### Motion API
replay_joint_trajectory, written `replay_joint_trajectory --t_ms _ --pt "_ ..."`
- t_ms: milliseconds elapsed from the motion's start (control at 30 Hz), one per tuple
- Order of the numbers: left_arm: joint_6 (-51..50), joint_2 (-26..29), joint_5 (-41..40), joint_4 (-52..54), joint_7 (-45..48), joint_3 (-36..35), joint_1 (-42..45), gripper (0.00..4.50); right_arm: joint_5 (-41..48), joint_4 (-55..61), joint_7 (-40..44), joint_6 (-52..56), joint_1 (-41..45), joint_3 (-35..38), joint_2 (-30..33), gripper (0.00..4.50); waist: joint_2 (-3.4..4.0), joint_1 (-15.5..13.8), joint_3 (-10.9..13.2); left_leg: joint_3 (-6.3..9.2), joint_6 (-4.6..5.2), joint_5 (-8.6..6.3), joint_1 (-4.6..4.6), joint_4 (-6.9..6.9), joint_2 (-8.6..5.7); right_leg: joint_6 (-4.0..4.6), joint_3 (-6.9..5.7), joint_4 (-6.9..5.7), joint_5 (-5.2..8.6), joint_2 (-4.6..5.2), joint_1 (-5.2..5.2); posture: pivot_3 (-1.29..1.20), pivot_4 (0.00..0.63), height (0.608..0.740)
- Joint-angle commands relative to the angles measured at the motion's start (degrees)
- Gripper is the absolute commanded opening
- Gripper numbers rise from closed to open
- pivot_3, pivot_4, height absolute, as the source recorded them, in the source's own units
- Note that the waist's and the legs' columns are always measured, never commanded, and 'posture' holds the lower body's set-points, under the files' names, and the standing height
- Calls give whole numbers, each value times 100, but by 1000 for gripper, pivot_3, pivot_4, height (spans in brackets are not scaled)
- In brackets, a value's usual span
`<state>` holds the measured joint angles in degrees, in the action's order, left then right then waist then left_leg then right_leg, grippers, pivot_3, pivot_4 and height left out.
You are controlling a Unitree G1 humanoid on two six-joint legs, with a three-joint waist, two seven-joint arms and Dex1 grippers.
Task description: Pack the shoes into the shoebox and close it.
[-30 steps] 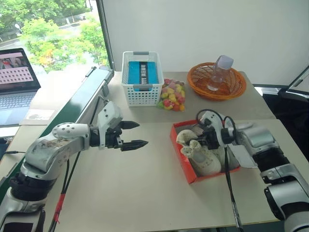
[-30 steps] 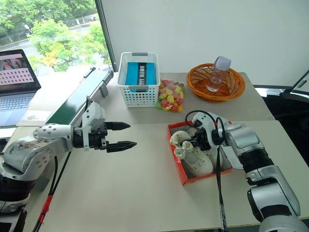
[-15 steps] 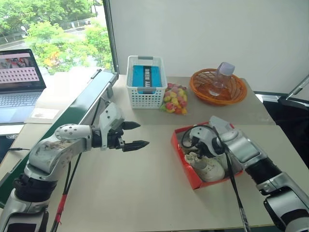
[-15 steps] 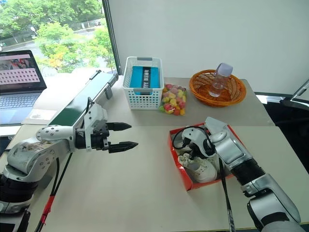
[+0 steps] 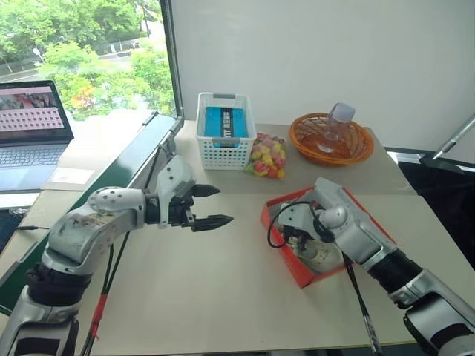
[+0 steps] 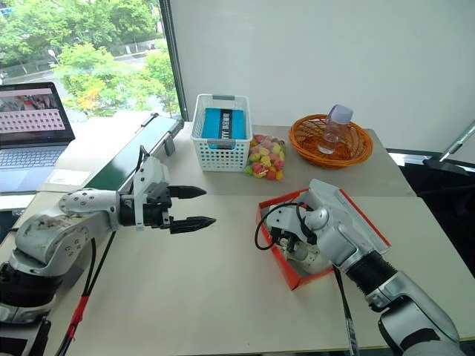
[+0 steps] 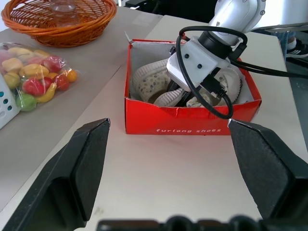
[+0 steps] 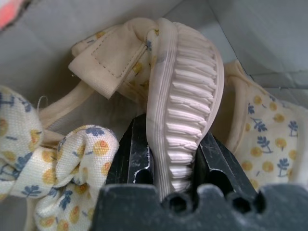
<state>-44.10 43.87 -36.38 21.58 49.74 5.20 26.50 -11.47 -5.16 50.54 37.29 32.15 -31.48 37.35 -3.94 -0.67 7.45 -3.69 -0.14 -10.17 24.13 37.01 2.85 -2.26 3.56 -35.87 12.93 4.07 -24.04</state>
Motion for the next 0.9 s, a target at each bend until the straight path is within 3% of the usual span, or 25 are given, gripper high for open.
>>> replay_joint_trajectory --t_ms 33,67,133,433,567,900 --pt "78 -41 82 16 90 -8 140 4195 423 -258 -86 562 -381 518 -285 567 -11 10 -7 -1 0 0 0 0 1 1 -7 -1 -1 0 0 0 150 740" --pt "84 -48 112 13 107 6 143 4195 496 -200 -29 662 -400 645 -313 567 -14 15 -9 -1 0 0 1 0 1 2 -12 -1 -2 0 0 0 150 740" --pt "102 -53 162 7 138 33 139 4195 811 -3 47 1085 -379 1057 -456 1519 -18 19 -11 -1 0 0 8 -3 2 14 -16 -1 -9 0 -5 0 150 740" --pt "175 -168 359 -63 310 170 183 4195 1601 1064 11 2463 168 2201 -385 4451 78 30 56 11 44 25 54 -24 9 40 -16 -18 2 -29 -33 0 150 740" --pt "256 -227 468 -164 459 301 266 4195 2088 1662 -34 3433 640 2773 -203 4451 140 69 113 12 44 24 74 -23 5 8 -12 -20 -16 -32 -48 0 150 740" --pt "644 -342 872 -506 969 724 491 4195 3227 2741 29 4784 833 4005 804 4451 150 52 125 22 48 22 100 -17 1 -6 -15 -8 -19 -32 -57 0 150 740"
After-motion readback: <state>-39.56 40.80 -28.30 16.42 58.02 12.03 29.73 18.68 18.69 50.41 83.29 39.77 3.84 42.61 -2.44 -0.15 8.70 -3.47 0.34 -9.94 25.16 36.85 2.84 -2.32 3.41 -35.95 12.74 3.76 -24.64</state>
